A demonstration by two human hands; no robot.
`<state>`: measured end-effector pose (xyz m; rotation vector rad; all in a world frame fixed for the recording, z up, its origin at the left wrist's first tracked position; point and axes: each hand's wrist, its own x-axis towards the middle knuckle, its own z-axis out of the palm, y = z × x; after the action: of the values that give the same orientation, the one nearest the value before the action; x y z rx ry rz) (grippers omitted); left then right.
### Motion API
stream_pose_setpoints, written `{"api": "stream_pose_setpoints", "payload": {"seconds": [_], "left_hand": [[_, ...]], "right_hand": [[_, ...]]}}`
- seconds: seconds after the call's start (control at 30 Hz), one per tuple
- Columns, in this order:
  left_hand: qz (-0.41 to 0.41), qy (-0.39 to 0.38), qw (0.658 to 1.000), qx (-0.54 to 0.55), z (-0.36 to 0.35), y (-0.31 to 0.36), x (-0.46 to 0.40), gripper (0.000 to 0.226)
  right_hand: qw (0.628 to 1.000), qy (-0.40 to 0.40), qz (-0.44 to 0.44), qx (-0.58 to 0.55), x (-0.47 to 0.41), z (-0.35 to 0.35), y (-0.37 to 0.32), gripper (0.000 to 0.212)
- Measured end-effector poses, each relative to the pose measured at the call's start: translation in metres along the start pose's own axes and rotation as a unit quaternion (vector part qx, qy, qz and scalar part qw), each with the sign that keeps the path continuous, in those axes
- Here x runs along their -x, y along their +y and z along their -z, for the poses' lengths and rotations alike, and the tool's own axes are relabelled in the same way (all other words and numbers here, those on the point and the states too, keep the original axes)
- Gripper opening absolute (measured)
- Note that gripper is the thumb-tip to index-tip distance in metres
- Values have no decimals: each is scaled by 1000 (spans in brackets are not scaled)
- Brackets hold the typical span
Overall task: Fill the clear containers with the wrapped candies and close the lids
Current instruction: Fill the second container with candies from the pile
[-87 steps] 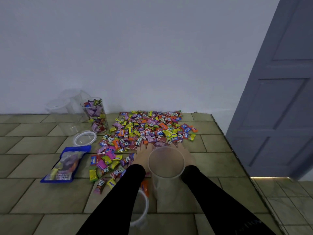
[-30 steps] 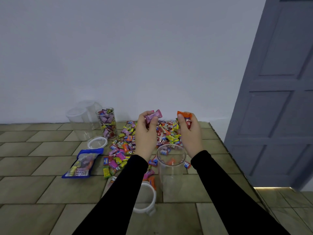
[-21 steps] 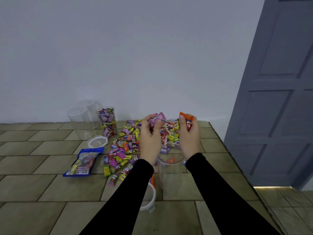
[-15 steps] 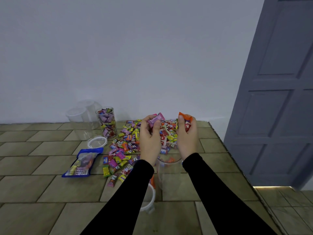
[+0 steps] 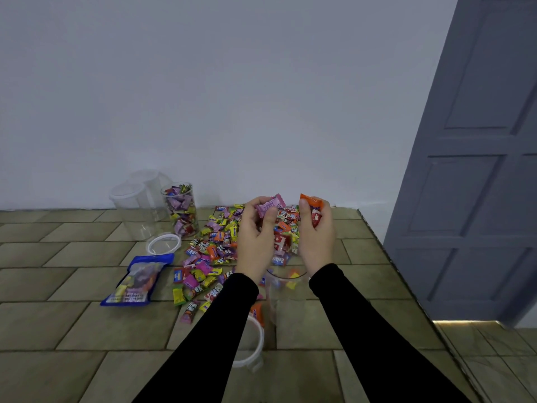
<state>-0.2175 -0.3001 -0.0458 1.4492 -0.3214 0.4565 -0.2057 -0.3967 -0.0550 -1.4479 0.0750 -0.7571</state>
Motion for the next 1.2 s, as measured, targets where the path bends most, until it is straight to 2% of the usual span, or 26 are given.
{"api": "stream_pose_setpoints", "payload": {"seconds": [0.4,0.47,0.6,0.87,1.2], "left_hand": [[32,-9,998,-51,1,-6,2,10],[47,-8,998,-31,2,-5,3,18],[76,8,997,20,3,-5,12,7],[-3,-23,998,55,3,-2,20,11],[0,-80,990,113,7,-12,18,21]], "right_hand": [[998,-40,-43,23,-6,1,8,13],[998,-41,-48,21,-6,1,7,14],[998,-45,-44,27,-5,2,6,16],[997,-53,-44,39,-4,2,2,18],[998,-44,-43,22,-2,0,1,22]]}}
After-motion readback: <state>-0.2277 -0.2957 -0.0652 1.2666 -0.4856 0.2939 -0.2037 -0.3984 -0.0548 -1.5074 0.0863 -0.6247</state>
